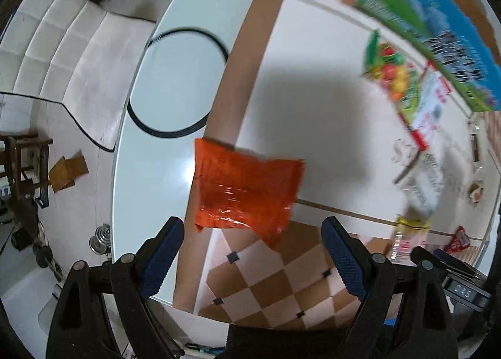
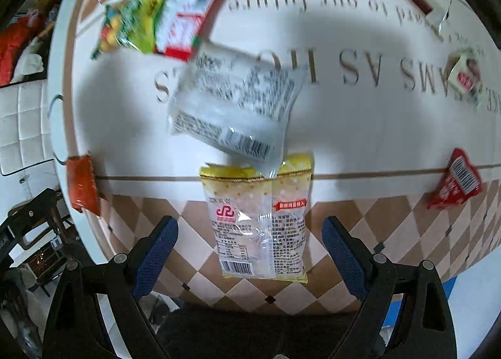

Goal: Organize snacks
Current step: 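Move both tools back over the remaining snacks on the table, then grasp the orange packet with the left gripper while the right grasps the clear bread pack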

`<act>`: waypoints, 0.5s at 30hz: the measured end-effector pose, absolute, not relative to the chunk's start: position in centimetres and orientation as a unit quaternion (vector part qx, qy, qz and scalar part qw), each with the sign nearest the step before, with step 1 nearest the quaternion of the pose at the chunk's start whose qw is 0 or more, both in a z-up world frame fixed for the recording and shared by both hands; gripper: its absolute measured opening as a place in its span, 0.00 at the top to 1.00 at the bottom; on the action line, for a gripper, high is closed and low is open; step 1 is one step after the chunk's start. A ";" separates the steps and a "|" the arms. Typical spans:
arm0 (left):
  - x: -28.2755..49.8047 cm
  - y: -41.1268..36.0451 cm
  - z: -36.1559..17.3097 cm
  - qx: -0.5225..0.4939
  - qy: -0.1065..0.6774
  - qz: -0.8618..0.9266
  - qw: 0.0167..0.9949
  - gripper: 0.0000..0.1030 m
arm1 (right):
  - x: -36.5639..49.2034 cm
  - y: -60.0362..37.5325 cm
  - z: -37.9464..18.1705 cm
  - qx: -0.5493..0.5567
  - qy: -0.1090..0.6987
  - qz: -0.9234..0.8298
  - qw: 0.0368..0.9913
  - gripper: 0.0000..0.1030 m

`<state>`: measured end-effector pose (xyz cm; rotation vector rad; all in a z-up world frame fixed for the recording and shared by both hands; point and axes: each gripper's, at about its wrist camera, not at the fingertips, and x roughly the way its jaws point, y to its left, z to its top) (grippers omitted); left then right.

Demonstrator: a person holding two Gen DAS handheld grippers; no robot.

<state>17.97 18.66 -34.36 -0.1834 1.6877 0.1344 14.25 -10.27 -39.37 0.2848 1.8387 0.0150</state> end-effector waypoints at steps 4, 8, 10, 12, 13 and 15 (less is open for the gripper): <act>18.0 18.8 -36.9 -0.082 0.760 0.051 0.642 0.13 | 13.7 -10.3 -40.5 0.127 0.800 -0.004 0.586 0.08; 18.2 18.5 -38.9 -0.080 0.769 0.045 0.632 0.13 | 12.9 -10.1 -41.6 0.134 0.810 -0.008 0.571 0.07; 18.4 18.5 -39.4 -0.080 0.771 0.044 0.630 0.13 | 12.5 -9.8 -42.2 0.134 0.813 -0.011 0.566 0.07; 18.5 18.5 -39.8 -0.081 0.771 0.046 0.630 0.13 | 12.3 -9.5 -42.8 0.132 0.816 -0.012 0.563 0.07; 18.6 18.4 -40.0 -0.082 0.771 0.045 0.631 0.13 | 12.2 -9.3 -43.0 0.132 0.817 -0.012 0.561 0.07; 18.3 18.3 -40.3 -0.082 0.771 0.043 0.630 0.13 | 12.1 -8.9 -43.5 0.127 0.820 -0.015 0.558 0.07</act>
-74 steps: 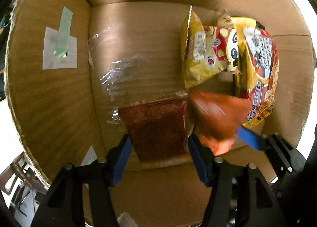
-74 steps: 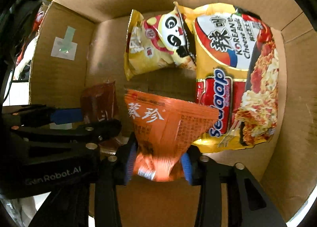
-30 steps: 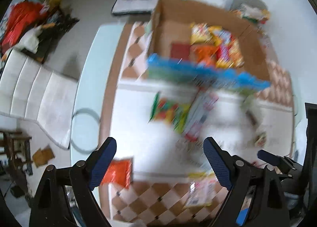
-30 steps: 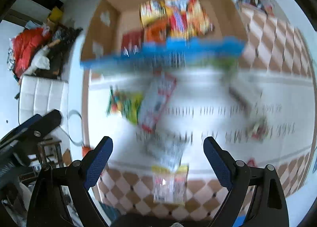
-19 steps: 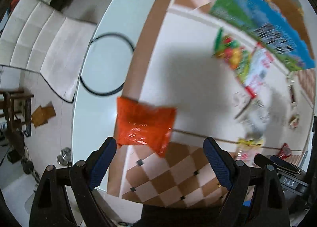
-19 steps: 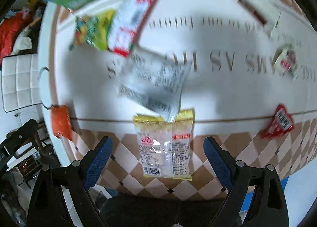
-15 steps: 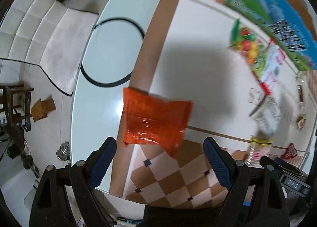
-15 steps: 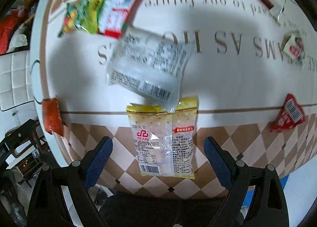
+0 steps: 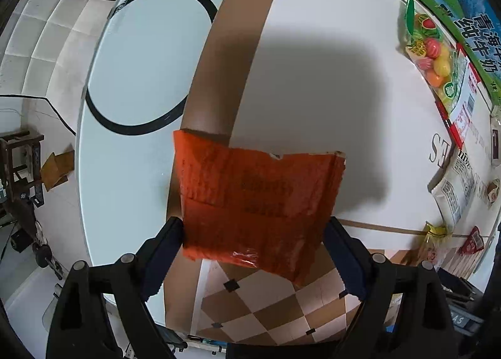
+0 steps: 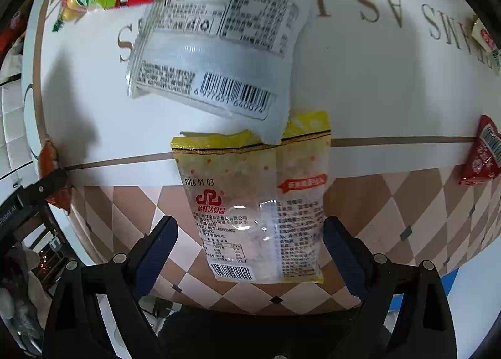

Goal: Organize snacks
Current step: 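Grasp the orange packet with the left gripper while the right grasps the clear bread pack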

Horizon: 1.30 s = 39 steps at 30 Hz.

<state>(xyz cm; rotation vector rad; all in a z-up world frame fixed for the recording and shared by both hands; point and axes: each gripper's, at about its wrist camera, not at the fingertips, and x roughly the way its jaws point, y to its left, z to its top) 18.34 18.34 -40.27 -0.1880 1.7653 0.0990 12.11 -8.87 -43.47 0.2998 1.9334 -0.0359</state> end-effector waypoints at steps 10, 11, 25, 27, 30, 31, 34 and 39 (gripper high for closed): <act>17.6 19.2 -39.9 -0.100 0.753 0.055 0.648 0.35 | 11.1 -6.6 -44.2 0.105 0.823 -0.025 0.558 0.08; 17.5 19.4 -39.8 -0.103 0.751 0.055 0.650 0.37 | 11.0 -6.7 -44.0 0.103 0.821 -0.029 0.560 0.11; 15.2 13.2 -35.5 -0.081 0.734 0.014 0.674 0.42 | 10.2 -5.8 -40.3 0.097 0.799 -0.020 0.593 0.58; 15.0 11.8 -34.9 -0.071 0.734 0.003 0.676 0.42 | 10.2 -5.6 -39.4 0.101 0.795 -0.015 0.598 0.59; 14.5 10.0 -34.3 -0.056 0.732 -0.015 0.679 0.42 | 10.4 -5.6 -38.2 0.108 0.791 -0.009 0.603 0.60; 14.6 9.6 -34.1 -0.053 0.731 -0.020 0.680 0.42 | 10.5 -5.5 -37.7 0.111 0.789 -0.007 0.604 0.61; 14.4 7.9 -33.1 -0.044 0.728 -0.035 0.683 0.42 | 10.4 -6.1 -36.1 0.117 0.783 -0.001 0.611 0.61; 15.3 6.4 -30.2 -0.036 0.711 -0.057 0.700 0.42 | 10.5 -6.9 -33.0 0.127 0.767 0.011 0.629 0.61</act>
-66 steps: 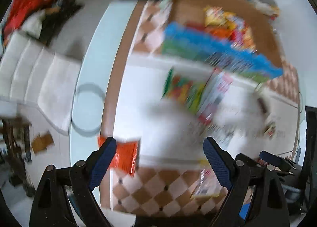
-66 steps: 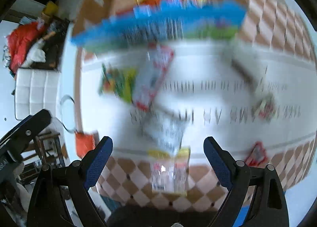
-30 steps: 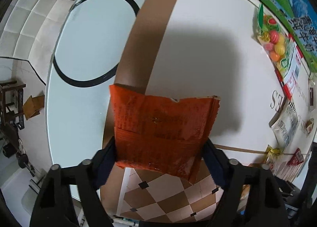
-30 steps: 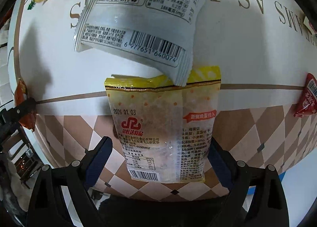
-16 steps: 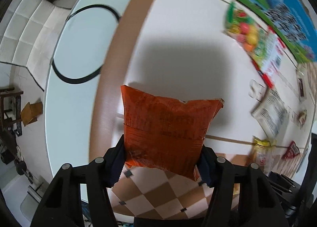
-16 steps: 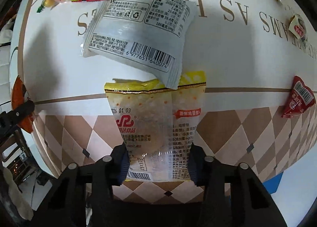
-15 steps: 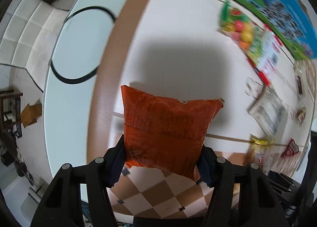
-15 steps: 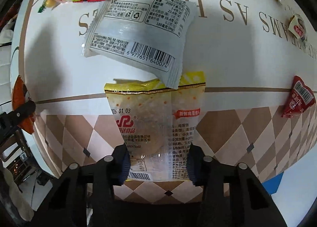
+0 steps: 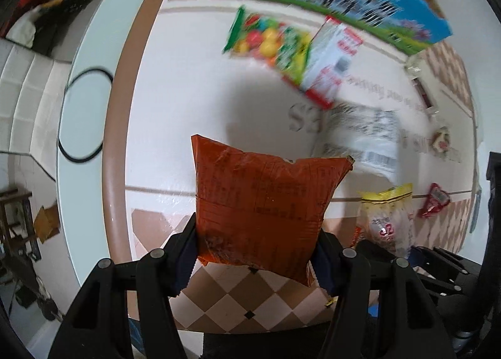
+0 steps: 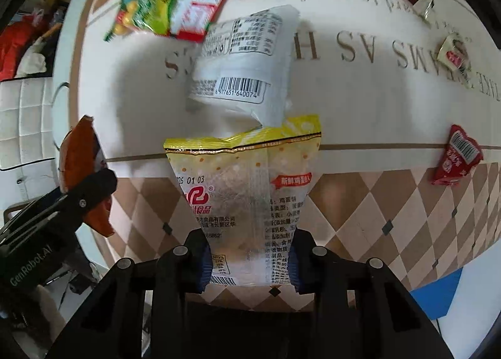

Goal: Organize snacks
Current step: 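Grasp the orange packet with the left gripper while the right grasps the clear bread pack, then carry both held packets into the cardboard box and open both grippers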

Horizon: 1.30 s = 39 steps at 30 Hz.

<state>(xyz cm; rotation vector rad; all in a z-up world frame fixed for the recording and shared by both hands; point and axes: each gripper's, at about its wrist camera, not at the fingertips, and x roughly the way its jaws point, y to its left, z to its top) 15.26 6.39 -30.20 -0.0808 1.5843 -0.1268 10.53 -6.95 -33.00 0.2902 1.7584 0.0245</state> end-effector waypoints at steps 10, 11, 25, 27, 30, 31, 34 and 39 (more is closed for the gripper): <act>19.3 6.3 -23.0 -0.046 0.657 -0.110 0.744 0.42 | 12.5 -11.7 -26.4 0.172 0.718 0.037 0.674 0.62; 20.0 6.1 -22.0 -0.046 0.650 -0.115 0.749 0.42 | 13.1 -11.8 -25.6 0.175 0.711 0.038 0.680 0.62; 35.7 1.8 -16.0 -0.008 0.595 -0.125 0.794 0.42 | 29.7 -17.7 -18.4 0.165 0.615 0.002 0.771 0.62; 38.3 1.3 -16.2 0.003 0.596 -0.119 0.794 0.42 | 32.6 -18.3 -18.6 0.157 0.613 -0.007 0.774 0.62; 42.1 0.7 -17.2 0.019 0.604 -0.114 0.789 0.42 | 36.8 -19.1 -19.5 0.141 0.615 -0.023 0.775 0.62; 43.6 0.5 -17.9 0.024 0.609 -0.111 0.785 0.42 | 38.1 -19.3 -19.9 0.138 0.617 -0.029 0.774 0.62; 46.5 -0.2 -19.5 0.042 0.618 -0.104 0.779 0.42 | 41.2 -19.9 -21.4 0.132 0.626 -0.042 0.767 0.62; 50.5 -0.8 -22.8 0.053 0.637 -0.090 0.764 0.42 | 44.5 -20.5 -24.6 0.120 0.641 -0.057 0.756 0.62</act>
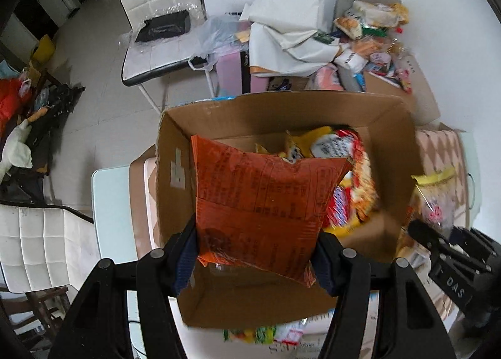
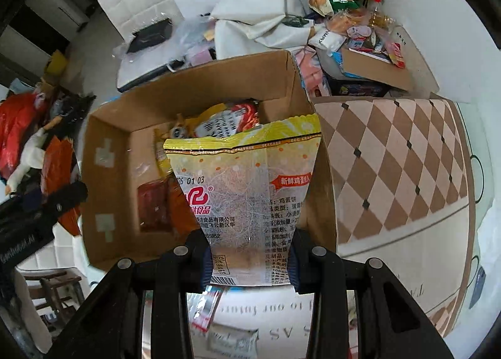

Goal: Organize snacks
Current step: 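Carry both held packets into the cardboard box and open both grippers, then lift both tools out of the box and move back over the table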

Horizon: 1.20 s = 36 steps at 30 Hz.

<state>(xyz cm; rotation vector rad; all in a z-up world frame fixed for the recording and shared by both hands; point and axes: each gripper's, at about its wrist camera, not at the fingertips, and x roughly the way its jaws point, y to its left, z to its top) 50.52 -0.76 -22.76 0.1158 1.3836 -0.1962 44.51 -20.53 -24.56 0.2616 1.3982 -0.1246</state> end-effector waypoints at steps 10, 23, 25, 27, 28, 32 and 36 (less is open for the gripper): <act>54.7 -0.3 -29.2 0.048 0.682 -0.062 0.727 0.42 | 46.6 -21.6 -30.9 0.113 0.673 -0.069 0.728 0.62; 56.8 0.2 -32.2 0.029 0.707 -0.057 0.704 0.34 | 46.6 -21.2 -35.0 0.103 0.717 -0.047 0.688 0.50; 57.2 0.3 -32.3 0.022 0.709 -0.057 0.702 0.25 | 46.6 -20.6 -35.3 0.100 0.722 -0.033 0.684 0.37; 57.5 0.3 -32.1 0.020 0.704 -0.056 0.707 0.16 | 46.6 -19.4 -34.9 0.083 0.721 -0.028 0.687 0.14; 57.5 0.4 -31.9 0.017 0.702 -0.056 0.710 0.16 | 46.7 -19.0 -34.6 0.076 0.719 -0.028 0.690 0.08; 57.6 1.0 -31.6 0.007 0.699 -0.055 0.713 0.12 | 46.9 -18.7 -34.0 0.080 0.713 -0.026 0.696 0.07; 57.1 1.5 -31.0 0.000 0.699 -0.054 0.713 0.12 | 47.0 -19.1 -33.5 0.082 0.709 -0.032 0.699 0.07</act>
